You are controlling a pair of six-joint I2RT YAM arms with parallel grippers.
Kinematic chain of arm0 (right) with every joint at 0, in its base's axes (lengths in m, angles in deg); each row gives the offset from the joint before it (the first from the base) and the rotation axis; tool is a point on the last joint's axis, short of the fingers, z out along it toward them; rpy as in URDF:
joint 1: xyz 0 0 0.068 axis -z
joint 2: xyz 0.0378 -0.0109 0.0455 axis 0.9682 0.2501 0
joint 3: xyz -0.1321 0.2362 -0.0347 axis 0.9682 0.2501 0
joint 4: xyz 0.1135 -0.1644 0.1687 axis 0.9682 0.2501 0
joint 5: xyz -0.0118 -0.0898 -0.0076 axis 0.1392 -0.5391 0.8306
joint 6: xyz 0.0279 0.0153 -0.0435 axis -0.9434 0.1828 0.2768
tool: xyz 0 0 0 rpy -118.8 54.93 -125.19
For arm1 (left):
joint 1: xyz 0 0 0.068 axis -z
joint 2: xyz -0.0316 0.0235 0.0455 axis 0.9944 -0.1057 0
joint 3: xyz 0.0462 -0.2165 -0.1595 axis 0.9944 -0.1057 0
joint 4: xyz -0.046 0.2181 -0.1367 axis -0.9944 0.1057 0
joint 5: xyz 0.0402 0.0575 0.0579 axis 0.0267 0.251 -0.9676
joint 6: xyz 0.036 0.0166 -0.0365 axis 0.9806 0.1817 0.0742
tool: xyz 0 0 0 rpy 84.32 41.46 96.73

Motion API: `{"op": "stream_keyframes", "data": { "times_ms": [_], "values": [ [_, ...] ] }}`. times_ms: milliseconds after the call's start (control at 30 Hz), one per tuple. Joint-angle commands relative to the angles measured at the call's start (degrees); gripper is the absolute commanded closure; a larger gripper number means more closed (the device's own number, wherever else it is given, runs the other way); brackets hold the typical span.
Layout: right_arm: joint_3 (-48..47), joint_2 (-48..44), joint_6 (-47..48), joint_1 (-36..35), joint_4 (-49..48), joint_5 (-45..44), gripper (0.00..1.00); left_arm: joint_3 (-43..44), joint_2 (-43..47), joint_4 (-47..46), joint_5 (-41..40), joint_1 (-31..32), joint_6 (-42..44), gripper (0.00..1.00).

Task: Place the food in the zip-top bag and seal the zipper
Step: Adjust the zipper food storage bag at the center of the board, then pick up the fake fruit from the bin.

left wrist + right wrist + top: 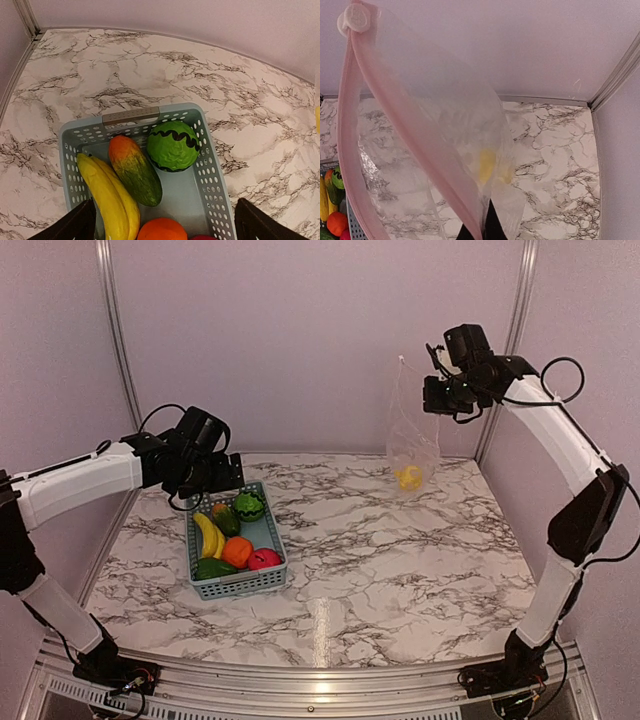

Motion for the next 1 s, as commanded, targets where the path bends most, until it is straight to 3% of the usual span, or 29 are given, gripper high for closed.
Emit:
{"op": "stream_keyframes", "data": {
  "times_ms": [0, 100, 333, 567, 967],
  "values": [
    [1.43, 0.63, 1.75, -0.96, -0.86, -0.13, 1.0, -2.76, 0.63, -1.73, -1.44, -0.41, 4.25, 0.01],
    [5.49, 1.98, 1.81, -3.32, -2.28, 1.69, 1.0, -4.47, 0.98, -4.85, 2.68, -0.54, 6.03, 0.03],
    [13.24, 2.16, 0.4, -8.34, -7.3, 5.99, 1.0, -1.38, -5.25, 0.39, 10.65, -1.78, 4.55, 0.18],
    [16.76, 0.45, 1.56, -8.67, -8.66, 7.19, 1.0, -3.42, -9.32, 0.77, 18.34, -1.77, 7.68, 0.16],
    [17.56, 0.26, 0.11, -8.67, -11.24, 14.31, 1.0, -4.77, -11.87, 4.83, 20.97, -1.77, 11.25, 0.21]
  ]
}}
